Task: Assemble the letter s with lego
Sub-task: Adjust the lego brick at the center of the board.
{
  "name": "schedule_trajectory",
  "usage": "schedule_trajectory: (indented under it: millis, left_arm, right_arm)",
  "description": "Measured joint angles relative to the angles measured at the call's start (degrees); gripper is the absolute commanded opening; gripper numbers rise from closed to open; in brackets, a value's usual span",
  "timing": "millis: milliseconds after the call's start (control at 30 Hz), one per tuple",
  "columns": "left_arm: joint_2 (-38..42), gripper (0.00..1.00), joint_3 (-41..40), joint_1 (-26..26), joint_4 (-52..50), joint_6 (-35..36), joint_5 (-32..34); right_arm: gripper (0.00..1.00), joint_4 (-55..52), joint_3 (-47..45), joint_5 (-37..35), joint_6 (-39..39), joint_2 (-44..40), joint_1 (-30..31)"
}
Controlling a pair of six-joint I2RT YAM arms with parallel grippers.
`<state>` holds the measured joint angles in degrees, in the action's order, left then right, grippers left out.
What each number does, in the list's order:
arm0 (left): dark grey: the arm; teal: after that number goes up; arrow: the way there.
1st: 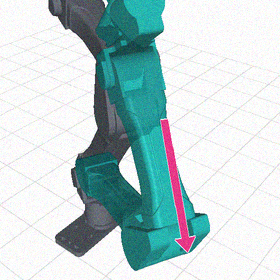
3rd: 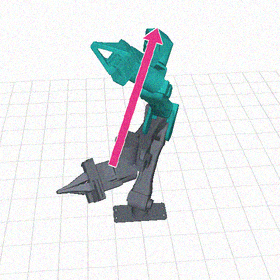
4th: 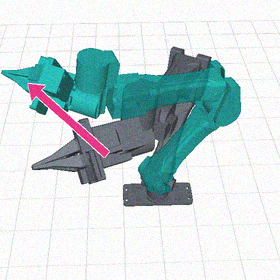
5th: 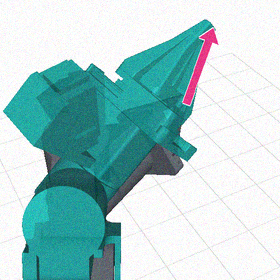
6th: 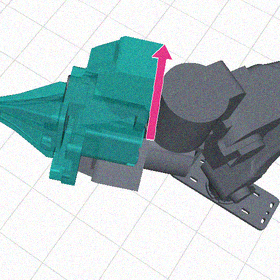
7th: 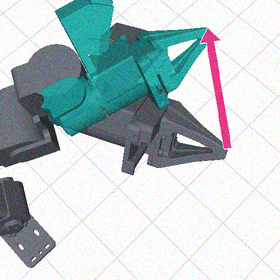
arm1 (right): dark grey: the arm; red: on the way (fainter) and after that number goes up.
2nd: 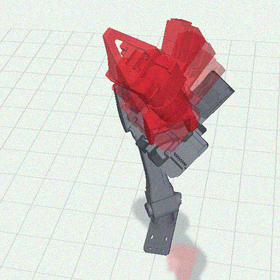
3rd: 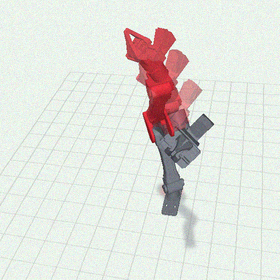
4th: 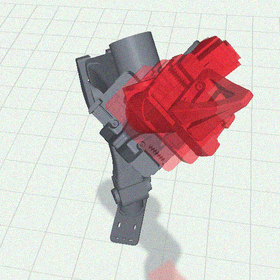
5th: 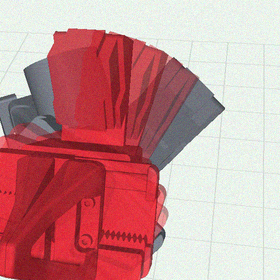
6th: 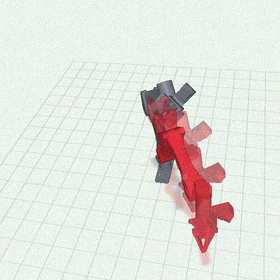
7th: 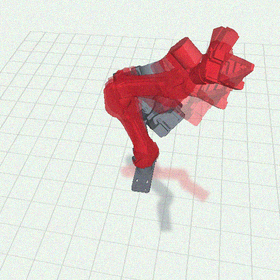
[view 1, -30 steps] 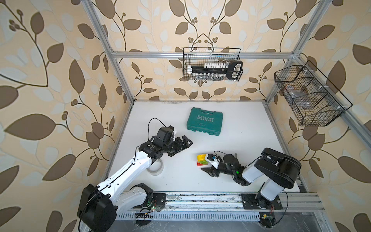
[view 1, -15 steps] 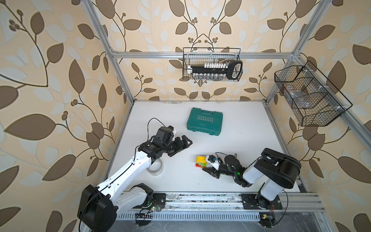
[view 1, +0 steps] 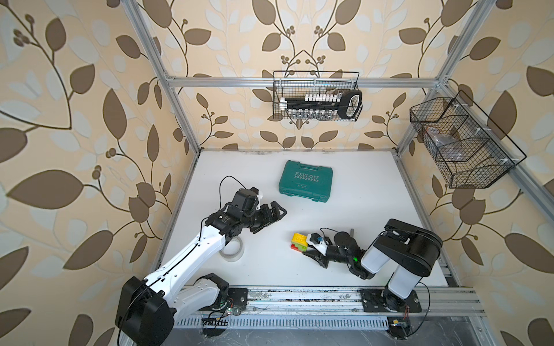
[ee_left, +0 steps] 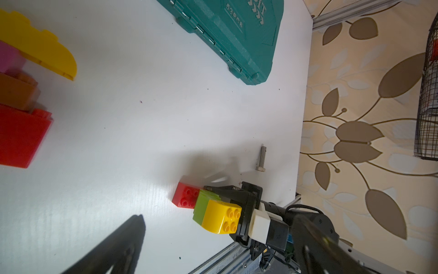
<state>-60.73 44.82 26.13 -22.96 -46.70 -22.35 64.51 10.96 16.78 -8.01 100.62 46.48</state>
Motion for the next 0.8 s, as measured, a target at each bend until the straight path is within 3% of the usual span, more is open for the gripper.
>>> schedule_trajectory:
  millis: [133,300,433,633,800]
  left_arm:
    - [0.31,0.99,0.0,-0.28,0.0,0.09,-0.07]
    - [0.57,0.99,-0.02,-0.35,0.0,0.09,-0.09]
    - [0.72,0.99,-0.02,-0.37,-0.02,0.11,-0.11]
    - [0.74,0.99,-0.02,-0.74,-0.11,0.15,-0.15]
    - [1.53,0.99,0.04,-1.03,-2.05,0.68,-0.13]
  right_arm:
    - [0.4,-0.61,0.48,0.02,0.0,-0.02,0.0]
    - [0.45,-1.22,1.33,0.2,-0.44,-0.04,0.0]
    - [0.42,-1.64,1.92,0.2,-0.46,-0.04,0.0]
    - [0.27,-1.97,2.32,0.48,-0.72,-0.17,0.0]
    - [0.24,-9.73,2.91,1.29,-0.5,-6.21,0.0]
